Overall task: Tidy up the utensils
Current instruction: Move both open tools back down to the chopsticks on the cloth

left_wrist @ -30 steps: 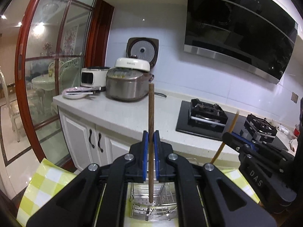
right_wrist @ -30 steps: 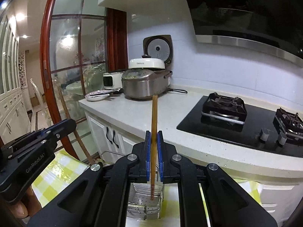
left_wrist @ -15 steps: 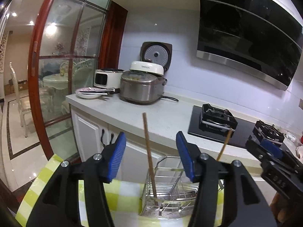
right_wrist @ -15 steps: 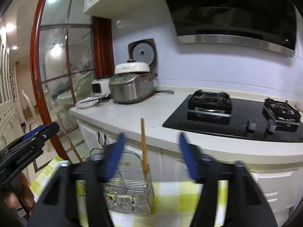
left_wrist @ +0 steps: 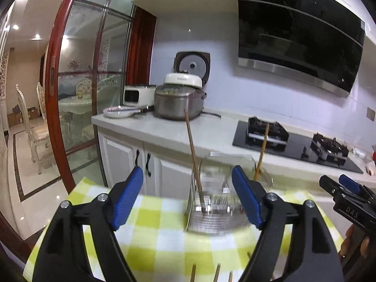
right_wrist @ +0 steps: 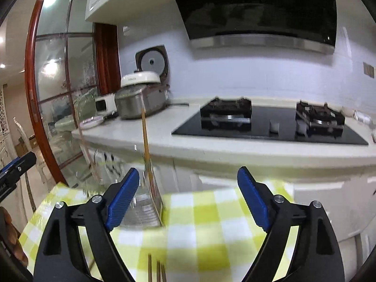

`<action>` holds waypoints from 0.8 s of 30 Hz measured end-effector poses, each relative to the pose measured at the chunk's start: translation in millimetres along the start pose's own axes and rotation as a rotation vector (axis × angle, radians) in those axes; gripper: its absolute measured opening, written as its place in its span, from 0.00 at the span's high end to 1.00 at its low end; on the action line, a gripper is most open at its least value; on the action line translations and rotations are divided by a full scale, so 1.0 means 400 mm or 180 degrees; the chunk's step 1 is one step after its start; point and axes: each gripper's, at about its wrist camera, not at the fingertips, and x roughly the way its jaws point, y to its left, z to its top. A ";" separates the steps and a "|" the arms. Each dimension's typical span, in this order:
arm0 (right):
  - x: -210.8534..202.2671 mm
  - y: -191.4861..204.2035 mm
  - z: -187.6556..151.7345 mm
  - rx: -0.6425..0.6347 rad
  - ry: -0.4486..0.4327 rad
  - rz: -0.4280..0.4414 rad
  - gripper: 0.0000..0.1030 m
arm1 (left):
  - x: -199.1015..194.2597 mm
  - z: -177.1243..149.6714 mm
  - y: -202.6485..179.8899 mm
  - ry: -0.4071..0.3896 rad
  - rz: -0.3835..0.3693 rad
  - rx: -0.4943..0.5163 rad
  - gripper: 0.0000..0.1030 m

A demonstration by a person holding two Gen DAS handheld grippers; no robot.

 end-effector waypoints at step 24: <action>0.033 -0.015 -0.337 -0.0260 0.1717 0.0275 0.19 | 0.040 -0.362 0.018 0.1757 -0.0139 0.0474 0.45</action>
